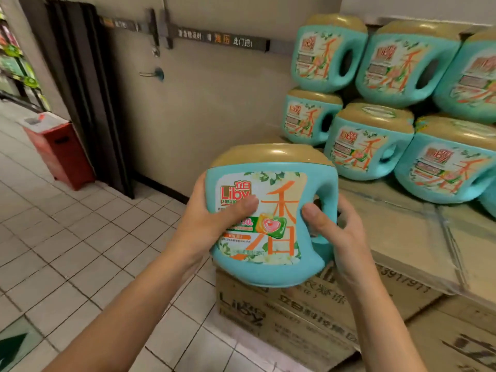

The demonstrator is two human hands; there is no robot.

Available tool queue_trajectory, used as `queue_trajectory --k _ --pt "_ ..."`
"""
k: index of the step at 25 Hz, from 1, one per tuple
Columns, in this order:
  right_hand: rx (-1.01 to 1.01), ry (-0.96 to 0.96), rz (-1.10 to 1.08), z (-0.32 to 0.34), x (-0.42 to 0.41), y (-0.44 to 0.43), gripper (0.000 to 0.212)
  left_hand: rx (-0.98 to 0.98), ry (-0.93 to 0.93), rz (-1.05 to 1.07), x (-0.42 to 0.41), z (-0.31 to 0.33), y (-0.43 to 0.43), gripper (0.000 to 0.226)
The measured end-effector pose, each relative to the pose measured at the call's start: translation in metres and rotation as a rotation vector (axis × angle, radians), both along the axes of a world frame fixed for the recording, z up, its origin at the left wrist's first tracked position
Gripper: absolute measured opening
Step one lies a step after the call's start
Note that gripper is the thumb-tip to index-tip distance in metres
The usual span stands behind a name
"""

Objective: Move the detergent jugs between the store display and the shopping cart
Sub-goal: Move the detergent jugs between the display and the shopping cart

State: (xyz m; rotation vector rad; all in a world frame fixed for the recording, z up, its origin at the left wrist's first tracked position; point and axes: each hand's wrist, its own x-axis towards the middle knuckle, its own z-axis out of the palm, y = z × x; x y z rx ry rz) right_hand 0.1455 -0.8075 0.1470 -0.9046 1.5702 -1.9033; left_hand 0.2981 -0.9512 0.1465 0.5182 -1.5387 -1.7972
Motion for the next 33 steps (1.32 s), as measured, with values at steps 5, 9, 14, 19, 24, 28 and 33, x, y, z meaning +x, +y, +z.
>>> queue_trajectory --k 5,9,14,19,24,28,33 --pt "0.028 0.081 -0.163 0.003 -0.032 -0.049 0.067 -0.158 -0.022 -0.123 -0.051 0.006 -0.076 0.082" --pt "-0.01 0.109 -0.199 -0.011 -0.072 -0.076 0.069 -0.234 0.009 -0.139 -0.091 -0.004 -0.108 0.076" --pt "0.145 0.235 -0.285 -0.026 -0.123 -0.105 0.086 -0.304 -0.094 -0.052 -0.134 -0.018 -0.145 0.1" --pt "0.164 0.29 -0.366 -0.03 -0.158 -0.138 0.088 -0.405 -0.17 0.034 -0.173 -0.036 -0.15 0.137" --pt "0.237 0.551 -0.677 -0.04 -0.184 -0.127 0.089 -0.432 -0.29 0.198 -0.215 -0.037 -0.154 0.153" --pt "0.251 0.558 -1.048 -0.04 -0.223 -0.101 0.094 -0.44 -0.363 0.266 -0.242 -0.037 -0.169 0.156" --pt "0.278 0.46 -0.978 -0.046 -0.25 -0.098 0.092 -0.435 -0.267 0.294 -0.28 -0.043 -0.181 0.145"
